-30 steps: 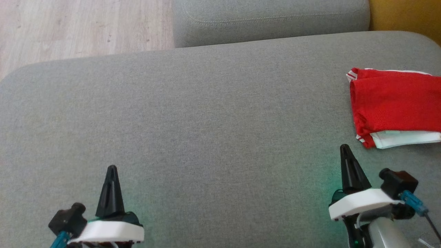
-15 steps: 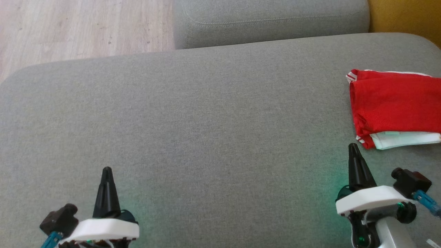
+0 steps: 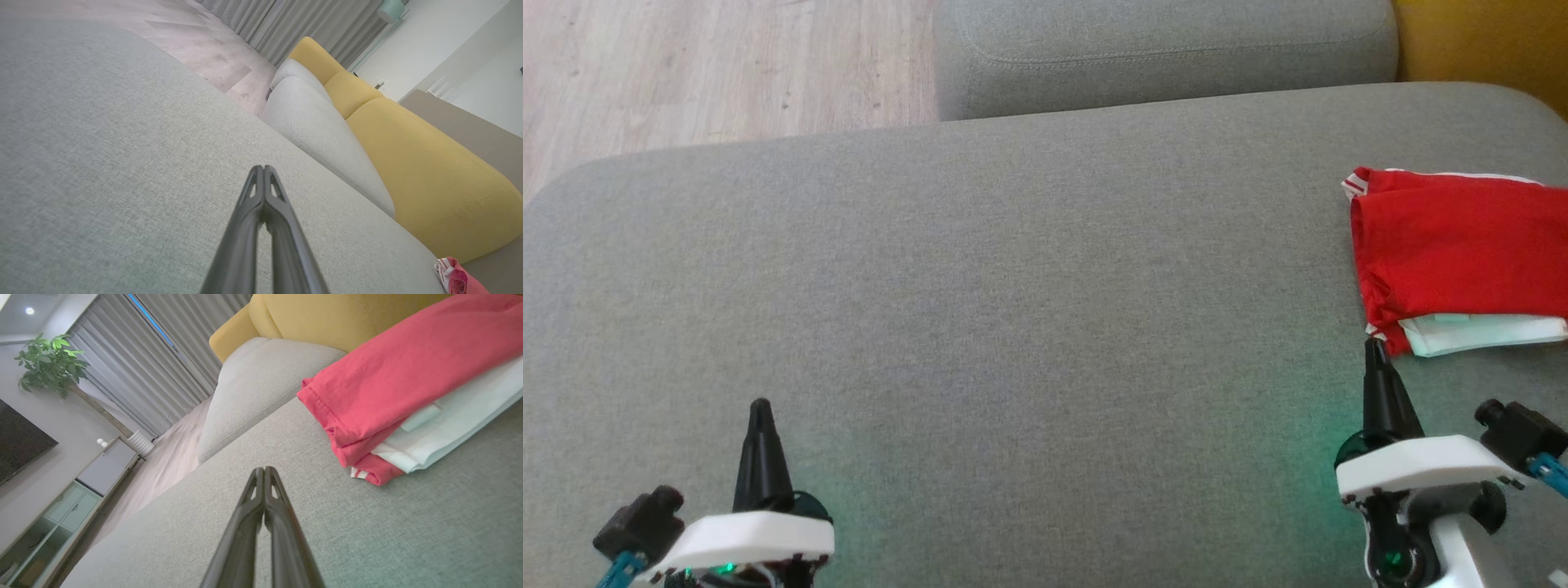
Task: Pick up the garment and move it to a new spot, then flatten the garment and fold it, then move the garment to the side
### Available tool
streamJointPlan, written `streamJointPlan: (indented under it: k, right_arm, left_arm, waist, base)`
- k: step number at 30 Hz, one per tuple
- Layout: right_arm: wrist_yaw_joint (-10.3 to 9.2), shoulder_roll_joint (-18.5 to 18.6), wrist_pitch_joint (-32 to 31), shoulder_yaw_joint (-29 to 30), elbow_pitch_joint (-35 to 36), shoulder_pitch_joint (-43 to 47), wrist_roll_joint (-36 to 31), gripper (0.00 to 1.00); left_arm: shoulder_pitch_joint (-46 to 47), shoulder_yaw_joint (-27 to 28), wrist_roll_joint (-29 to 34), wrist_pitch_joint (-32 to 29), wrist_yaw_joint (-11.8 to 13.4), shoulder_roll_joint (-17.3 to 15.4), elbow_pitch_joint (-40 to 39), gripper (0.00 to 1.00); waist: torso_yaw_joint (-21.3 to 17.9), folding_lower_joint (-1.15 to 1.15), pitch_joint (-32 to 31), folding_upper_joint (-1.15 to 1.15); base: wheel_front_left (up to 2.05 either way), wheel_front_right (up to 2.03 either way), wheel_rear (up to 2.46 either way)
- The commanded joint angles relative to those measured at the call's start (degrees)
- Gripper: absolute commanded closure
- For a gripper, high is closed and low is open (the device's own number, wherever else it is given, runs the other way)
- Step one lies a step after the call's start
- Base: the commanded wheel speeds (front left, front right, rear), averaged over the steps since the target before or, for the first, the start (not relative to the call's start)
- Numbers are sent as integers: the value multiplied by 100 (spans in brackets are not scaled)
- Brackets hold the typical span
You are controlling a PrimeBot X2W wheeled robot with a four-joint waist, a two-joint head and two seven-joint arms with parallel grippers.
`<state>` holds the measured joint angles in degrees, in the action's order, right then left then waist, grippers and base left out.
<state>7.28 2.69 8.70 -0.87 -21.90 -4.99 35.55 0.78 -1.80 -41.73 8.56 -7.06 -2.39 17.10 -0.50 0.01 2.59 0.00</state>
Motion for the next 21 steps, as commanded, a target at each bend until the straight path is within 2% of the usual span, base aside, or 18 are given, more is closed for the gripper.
streamJointPlan:
  k: [1,21]
  right_arm:
    - [7,42,-62,25,229,-191,232,100]
    - [10,50,-369,165,353,-174,1443,100]
  left_arm:
    - [263,128,-191,-47,-12,-15,-207,100]
    - [324,283,-1260,-368,-19,-23,-228,100]
  waist:
    - [2,0,-6,0]
    - [12,0,-58,0]
  base:
    - [0,0,0]
    - [0,0,0]
